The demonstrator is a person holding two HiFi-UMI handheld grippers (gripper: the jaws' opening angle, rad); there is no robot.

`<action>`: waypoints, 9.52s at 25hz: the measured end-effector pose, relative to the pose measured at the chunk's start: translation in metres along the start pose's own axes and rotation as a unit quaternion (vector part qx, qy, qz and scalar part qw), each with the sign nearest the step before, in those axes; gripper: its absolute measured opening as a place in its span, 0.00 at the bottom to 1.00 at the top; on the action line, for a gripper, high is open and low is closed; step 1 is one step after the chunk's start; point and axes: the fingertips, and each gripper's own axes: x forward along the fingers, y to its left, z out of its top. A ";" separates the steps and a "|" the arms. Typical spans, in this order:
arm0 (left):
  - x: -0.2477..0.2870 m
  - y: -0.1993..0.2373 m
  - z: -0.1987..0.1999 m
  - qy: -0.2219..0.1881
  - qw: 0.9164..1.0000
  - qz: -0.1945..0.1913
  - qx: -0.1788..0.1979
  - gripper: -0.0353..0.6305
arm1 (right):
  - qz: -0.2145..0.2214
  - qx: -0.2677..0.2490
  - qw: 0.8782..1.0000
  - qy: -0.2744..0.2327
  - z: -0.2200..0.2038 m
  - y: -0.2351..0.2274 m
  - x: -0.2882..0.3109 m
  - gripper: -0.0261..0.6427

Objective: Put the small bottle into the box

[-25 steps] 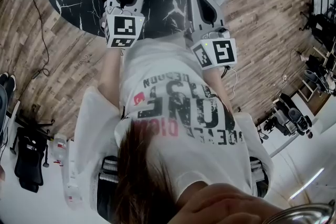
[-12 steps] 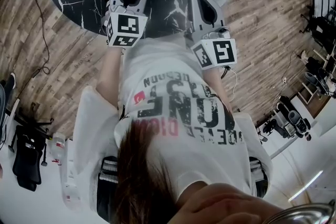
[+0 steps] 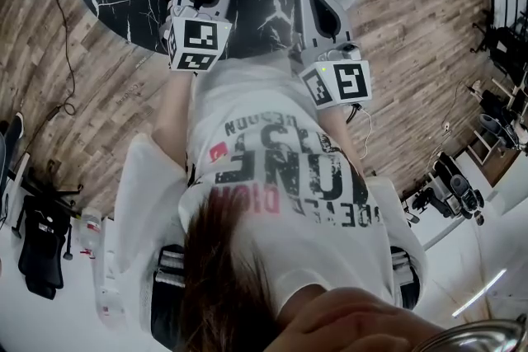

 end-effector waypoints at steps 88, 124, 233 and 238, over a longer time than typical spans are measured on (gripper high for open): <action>-0.024 0.008 0.035 -0.037 0.999 0.007 -0.026 0.29 | 0.029 -0.009 0.998 -0.046 0.022 0.041 -0.002 0.04; -0.044 0.020 0.056 -0.082 0.995 0.057 -0.022 0.06 | 0.029 -0.009 0.998 -0.050 0.023 0.041 -0.008 0.04; -0.247 -0.125 0.143 -0.291 0.931 0.220 -0.021 0.06 | 0.152 -0.082 0.977 -0.125 0.078 0.012 -0.163 0.04; -0.243 -0.125 0.140 -0.291 0.932 0.216 -0.023 0.06 | 0.159 -0.083 0.976 -0.127 0.077 0.016 -0.158 0.04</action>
